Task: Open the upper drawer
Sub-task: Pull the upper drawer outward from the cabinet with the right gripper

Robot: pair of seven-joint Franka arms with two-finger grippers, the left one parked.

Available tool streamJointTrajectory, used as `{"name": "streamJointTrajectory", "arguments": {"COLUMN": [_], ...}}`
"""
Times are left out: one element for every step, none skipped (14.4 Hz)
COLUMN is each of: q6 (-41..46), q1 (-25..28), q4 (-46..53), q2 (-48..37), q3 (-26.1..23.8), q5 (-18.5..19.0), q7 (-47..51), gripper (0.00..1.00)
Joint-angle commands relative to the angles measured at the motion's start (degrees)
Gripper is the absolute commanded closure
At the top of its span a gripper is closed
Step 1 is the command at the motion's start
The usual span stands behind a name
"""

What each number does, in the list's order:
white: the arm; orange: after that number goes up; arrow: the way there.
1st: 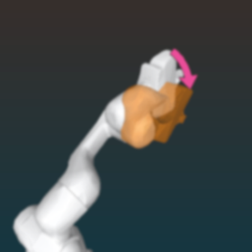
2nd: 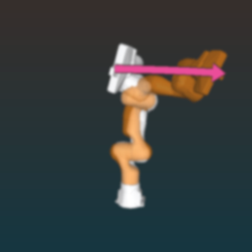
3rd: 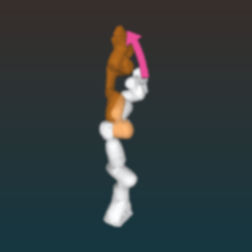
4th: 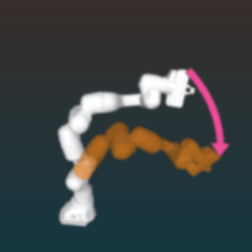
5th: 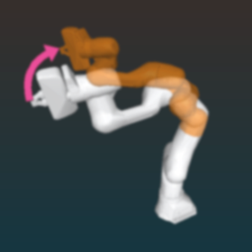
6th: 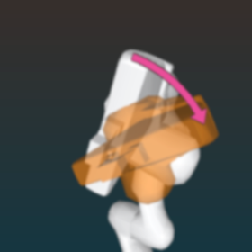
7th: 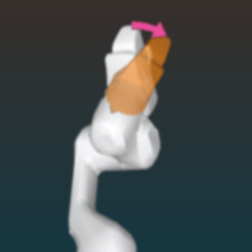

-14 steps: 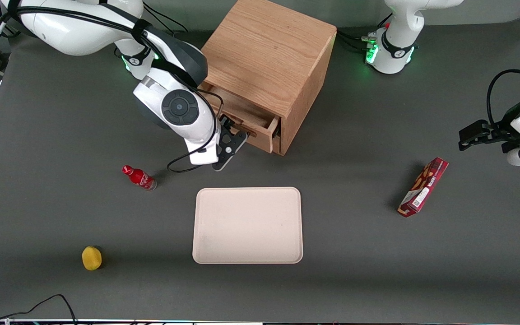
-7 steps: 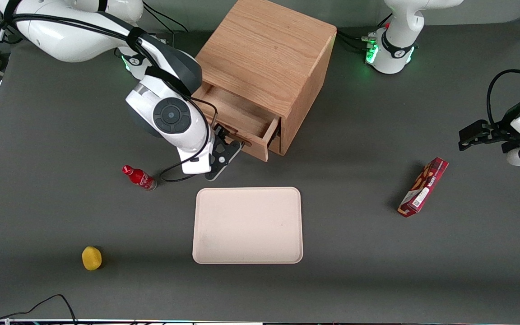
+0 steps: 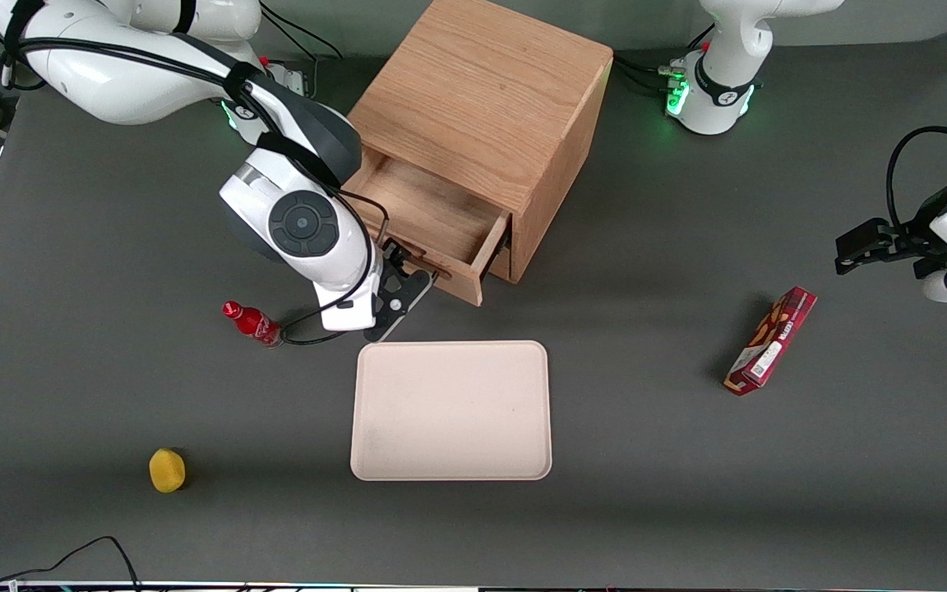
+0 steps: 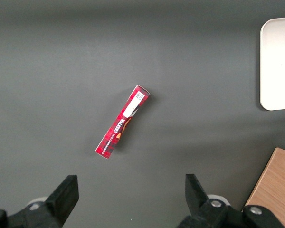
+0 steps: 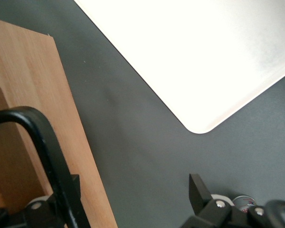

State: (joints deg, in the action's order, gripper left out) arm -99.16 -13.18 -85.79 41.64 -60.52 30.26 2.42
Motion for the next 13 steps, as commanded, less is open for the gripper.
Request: {"name": "streamJointTrajectory", "arguments": {"q6": [-1.0, -1.0, -1.0, -1.0, -1.0, -1.0, -1.0, -1.0, -1.0, -1.0, -1.0, -1.0, -1.0], "q1": [0.4, 0.4, 0.3, 0.3, 0.3, 0.3, 0.3, 0.3, 0.3, 0.3, 0.3, 0.3, 0.3], "q4": [2.4, 2.6, 3.0, 3.4, 3.7, 3.8, 4.0, 4.5, 4.7, 5.0, 5.5, 6.0, 6.2], "q2": [4.2, 4.4, 4.5, 4.9, 5.2, 5.3, 5.4, 5.7, 6.2, 6.2, 6.5, 6.5, 6.5], "q3": [-0.5, -0.5, -0.4, -0.4, -0.4, -0.4, 0.3, 0.6, 0.8, 0.8, 0.9, 1.4, 1.6], "q5": [5.2, 5.3, 5.8, 6.2, 6.5, 6.7, 7.1, 7.5, 7.7, 8.2, 8.6, 8.6, 8.7], "q7": [0.7, 0.7, 0.7, 0.6, 0.5, 0.5, 0.5, 0.4, 0.4, -0.1, -0.6, -0.7, -0.9], "gripper": [0.0, 0.0, 0.0, 0.0, 0.0, 0.0, 0.0, 0.0, 0.0, 0.0, 0.0, 0.0, 0.0]}}
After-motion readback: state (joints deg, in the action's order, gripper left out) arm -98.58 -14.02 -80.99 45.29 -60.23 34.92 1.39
